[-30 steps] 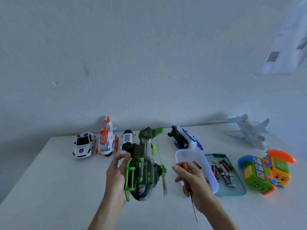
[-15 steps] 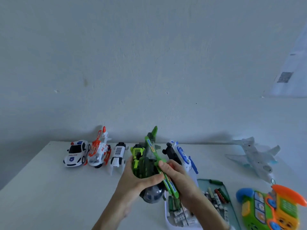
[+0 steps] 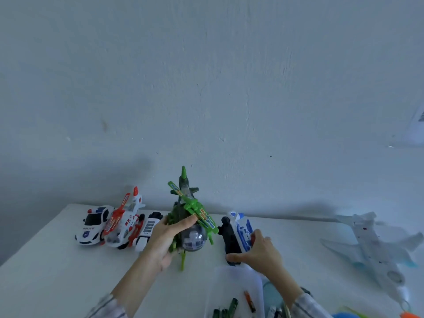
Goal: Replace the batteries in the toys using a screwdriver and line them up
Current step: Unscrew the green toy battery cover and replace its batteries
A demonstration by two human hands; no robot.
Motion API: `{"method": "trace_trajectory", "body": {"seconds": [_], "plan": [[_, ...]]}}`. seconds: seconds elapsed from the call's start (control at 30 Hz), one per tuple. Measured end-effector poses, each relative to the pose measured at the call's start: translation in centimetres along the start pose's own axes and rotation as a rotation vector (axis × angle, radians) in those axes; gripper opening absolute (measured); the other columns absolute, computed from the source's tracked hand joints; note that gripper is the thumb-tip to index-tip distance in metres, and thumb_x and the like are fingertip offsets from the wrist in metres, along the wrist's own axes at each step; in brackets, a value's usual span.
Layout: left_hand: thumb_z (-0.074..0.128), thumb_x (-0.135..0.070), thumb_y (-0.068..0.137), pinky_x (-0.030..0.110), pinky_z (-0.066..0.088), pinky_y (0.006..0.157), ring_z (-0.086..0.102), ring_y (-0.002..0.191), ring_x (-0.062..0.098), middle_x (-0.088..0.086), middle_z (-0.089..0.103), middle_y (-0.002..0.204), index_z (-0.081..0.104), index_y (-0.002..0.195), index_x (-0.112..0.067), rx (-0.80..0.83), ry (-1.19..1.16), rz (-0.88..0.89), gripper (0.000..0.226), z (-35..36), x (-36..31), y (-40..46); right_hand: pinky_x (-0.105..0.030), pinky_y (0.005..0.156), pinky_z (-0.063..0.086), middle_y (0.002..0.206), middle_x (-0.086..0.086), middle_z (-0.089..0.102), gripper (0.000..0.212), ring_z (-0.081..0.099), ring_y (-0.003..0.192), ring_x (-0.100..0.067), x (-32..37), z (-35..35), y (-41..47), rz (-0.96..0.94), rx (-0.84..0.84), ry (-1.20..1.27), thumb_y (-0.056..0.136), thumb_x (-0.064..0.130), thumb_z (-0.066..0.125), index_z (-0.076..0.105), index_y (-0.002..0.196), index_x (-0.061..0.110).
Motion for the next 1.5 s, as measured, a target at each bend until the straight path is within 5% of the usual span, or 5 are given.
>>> {"method": "trace_trajectory", "body": {"seconds": [0.6, 0.77, 1.0, 1.23, 1.5], "plan": [[0.097, -0.041, 0.037, 0.035, 0.051, 0.075, 0.063, 0.095, 0.021, 0.006, 0.064, 0.109, 0.049, 0.129, -0.015, -0.024, 0.227, -0.074, 0.107, 2.5, 7.6, 6.8, -0.028, 0.059, 0.046, 0.093, 0.002, 0.041, 0.073, 0.057, 0.079, -0.021, -4.1, -0.8, 2.3, 0.106, -0.113, 0.083, 0.051, 0.052, 0.073, 0.034, 0.106, 0.024], [0.091, -0.059, 0.036, 0.039, 0.040, 0.104, 0.048, 0.127, 0.027, 0.010, 0.046, 0.144, 0.028, 0.150, -0.012, 0.074, 0.313, -0.003, 0.138, 2.9, 7.7, 7.1, -0.027, 0.056, 0.044, 0.096, -0.001, 0.050, 0.073, 0.058, 0.076, -0.019, -4.3, -0.6, 2.2, 0.112, -0.120, 0.125, 0.049, 0.052, 0.073, 0.035, 0.105, 0.025], [0.070, -0.030, 0.086, 0.035, 0.019, 0.114, 0.022, 0.144, 0.025, 0.009, 0.022, 0.157, 0.009, 0.153, -0.005, 0.061, 0.378, -0.052, 0.094, 2.7, 8.2, 7.3, -0.027, 0.053, 0.043, 0.097, -0.002, 0.051, 0.075, 0.059, 0.075, -0.021, -4.4, -0.6, 2.2, 0.112, -0.130, 0.171, 0.047, 0.051, 0.073, 0.035, 0.105, 0.024], [0.039, -0.013, 0.103, 0.015, 0.038, 0.058, 0.058, 0.084, 0.015, 0.008, 0.067, 0.115, 0.046, 0.138, -0.028, -0.125, 0.797, 0.258, 0.039, 2.0, 7.2, 7.0, -0.027, 0.054, 0.045, 0.097, -0.003, 0.052, 0.076, 0.059, 0.076, -0.021, -4.7, -0.3, 2.2, 0.111, -0.145, 0.200, 0.047, 0.051, 0.075, 0.034, 0.104, 0.024], [0.053, -0.013, 0.085, 0.017, 0.037, 0.050, 0.047, 0.056, 0.008, -0.004, 0.057, 0.070, 0.053, 0.124, -0.033, -0.063, 0.930, 0.289, 0.043, 3.1, 6.6, 5.5, -0.028, 0.054, 0.045, 0.095, -0.003, 0.051, 0.074, 0.060, 0.076, -0.021, -4.6, -0.4, 1.8, 0.108, -0.157, 0.221, 0.046, 0.051, 0.075, 0.034, 0.102, 0.023]]}}
Point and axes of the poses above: each hand's wrist, its own y-axis towards the middle knuckle, its own z-axis out of the palm, x = y × z, the point moved 6 cm from there along y, towards the middle knuckle
